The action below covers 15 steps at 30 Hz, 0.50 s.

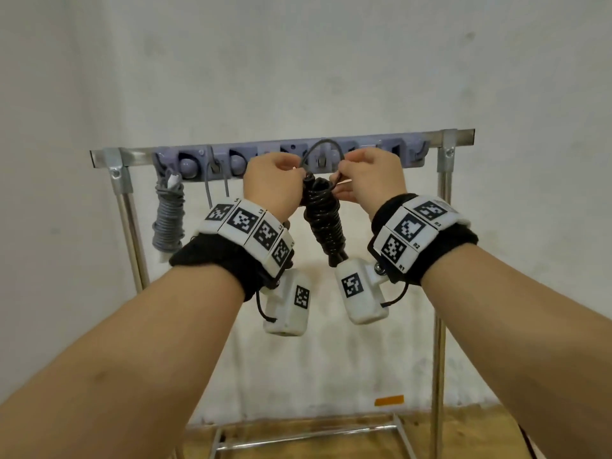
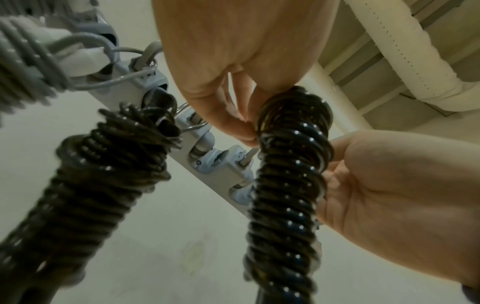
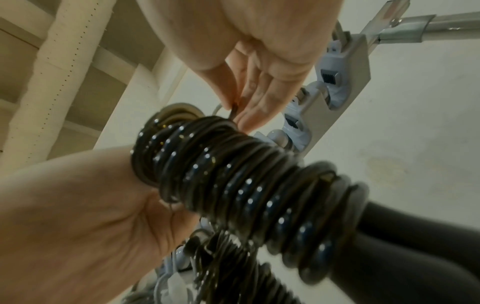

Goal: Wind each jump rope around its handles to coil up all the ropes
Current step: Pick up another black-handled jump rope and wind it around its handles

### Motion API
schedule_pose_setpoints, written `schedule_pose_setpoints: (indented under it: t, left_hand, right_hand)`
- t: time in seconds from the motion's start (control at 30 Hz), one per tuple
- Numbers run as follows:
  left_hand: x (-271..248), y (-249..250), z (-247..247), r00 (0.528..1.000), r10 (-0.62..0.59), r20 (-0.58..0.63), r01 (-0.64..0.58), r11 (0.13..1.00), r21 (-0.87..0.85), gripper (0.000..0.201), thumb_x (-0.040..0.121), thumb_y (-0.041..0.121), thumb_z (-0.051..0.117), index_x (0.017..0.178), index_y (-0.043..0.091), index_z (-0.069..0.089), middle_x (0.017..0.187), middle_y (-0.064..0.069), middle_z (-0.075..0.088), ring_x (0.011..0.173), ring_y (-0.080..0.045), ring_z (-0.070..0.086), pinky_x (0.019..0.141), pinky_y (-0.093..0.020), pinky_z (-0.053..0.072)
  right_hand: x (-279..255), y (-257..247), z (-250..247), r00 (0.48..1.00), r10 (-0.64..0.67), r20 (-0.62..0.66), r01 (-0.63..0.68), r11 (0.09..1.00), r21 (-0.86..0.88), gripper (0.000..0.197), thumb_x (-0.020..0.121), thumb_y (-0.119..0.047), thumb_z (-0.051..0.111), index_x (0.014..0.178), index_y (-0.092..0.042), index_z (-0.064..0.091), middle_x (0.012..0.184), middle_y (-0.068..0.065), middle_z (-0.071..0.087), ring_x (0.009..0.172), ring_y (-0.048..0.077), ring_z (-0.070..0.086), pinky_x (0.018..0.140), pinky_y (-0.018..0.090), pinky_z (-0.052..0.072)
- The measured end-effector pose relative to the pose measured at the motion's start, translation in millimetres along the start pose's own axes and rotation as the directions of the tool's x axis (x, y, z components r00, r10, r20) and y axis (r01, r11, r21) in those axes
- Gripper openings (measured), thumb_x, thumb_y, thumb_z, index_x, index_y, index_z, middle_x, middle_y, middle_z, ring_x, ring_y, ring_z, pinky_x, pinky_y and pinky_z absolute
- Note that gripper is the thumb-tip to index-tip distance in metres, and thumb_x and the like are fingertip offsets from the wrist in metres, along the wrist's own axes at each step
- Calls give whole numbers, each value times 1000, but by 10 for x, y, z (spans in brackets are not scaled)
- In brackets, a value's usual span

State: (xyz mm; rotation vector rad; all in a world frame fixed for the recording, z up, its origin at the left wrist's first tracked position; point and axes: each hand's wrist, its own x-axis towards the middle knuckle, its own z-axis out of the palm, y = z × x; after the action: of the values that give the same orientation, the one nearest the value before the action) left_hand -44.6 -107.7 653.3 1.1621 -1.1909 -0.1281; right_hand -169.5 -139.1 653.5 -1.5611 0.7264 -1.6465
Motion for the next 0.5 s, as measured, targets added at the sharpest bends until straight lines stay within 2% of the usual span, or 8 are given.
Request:
schedule_pose_setpoints:
  t: [0.07, 0.13, 0.17, 0.3, 0.4, 0.5]
  left_hand:
    - [113, 29, 24, 1000, 1, 7, -1, 1000, 29, 14, 82, 11, 63, 88, 22, 69, 90, 1, 70, 82, -19, 69, 79, -38, 58]
    - [207, 64, 49, 1000, 3, 1, -3, 999, 49, 17, 79, 11, 65, 73, 26, 66, 79, -1, 71, 75, -21, 70, 74, -39, 60]
    - [250, 72, 61, 1000, 4, 1, -4, 998, 65, 17, 78, 10, 66, 70, 25, 66, 75, -3, 71, 74, -23, 70, 73, -39, 60]
    - [350, 67, 107, 999, 51, 13, -52, 979, 199, 17, 76, 4, 60, 71, 14, 72, 65, -6, 67, 69, -28, 67, 64, -34, 57]
    - [382, 22, 124, 998, 58, 28, -64, 961, 269, 18, 78, 1, 58, 78, 9, 74, 72, -9, 69, 73, -28, 68, 68, -39, 60]
    - [384, -15, 107, 997, 46, 69, -66, 945, 321, 15, 78, 1, 58, 82, 0, 73, 81, -21, 70, 69, -27, 66, 73, -46, 59]
  right_hand:
    - [106, -11, 21, 1000, 6, 0, -6, 1000, 6, 14, 87, 2, 48, 93, -7, 57, 66, 9, 62, 49, 18, 60, 55, 27, 55]
    - [203, -17, 50, 1000, -4, -8, 4, 1000, -7, 15, 87, 1, 48, 85, -9, 58, 67, 9, 63, 52, 20, 60, 57, 28, 56]
    - [243, -16, 64, 1000, -5, -15, 5, 1000, -12, 15, 88, 1, 48, 83, -10, 58, 68, 10, 63, 54, 21, 61, 58, 29, 56]
    - [363, 14, 107, 1000, 22, -17, -23, 998, -53, 10, 89, 1, 51, 85, -7, 57, 68, 10, 62, 54, 21, 61, 55, 29, 57]
    - [363, 77, 117, 999, 47, 16, -45, 996, -72, 6, 90, -1, 52, 91, -5, 56, 66, 9, 62, 51, 20, 61, 54, 29, 56]
    - [326, 131, 99, 996, 74, 44, -70, 994, -87, 5, 90, -4, 55, 95, -5, 57, 64, 8, 64, 46, 15, 62, 49, 24, 54]
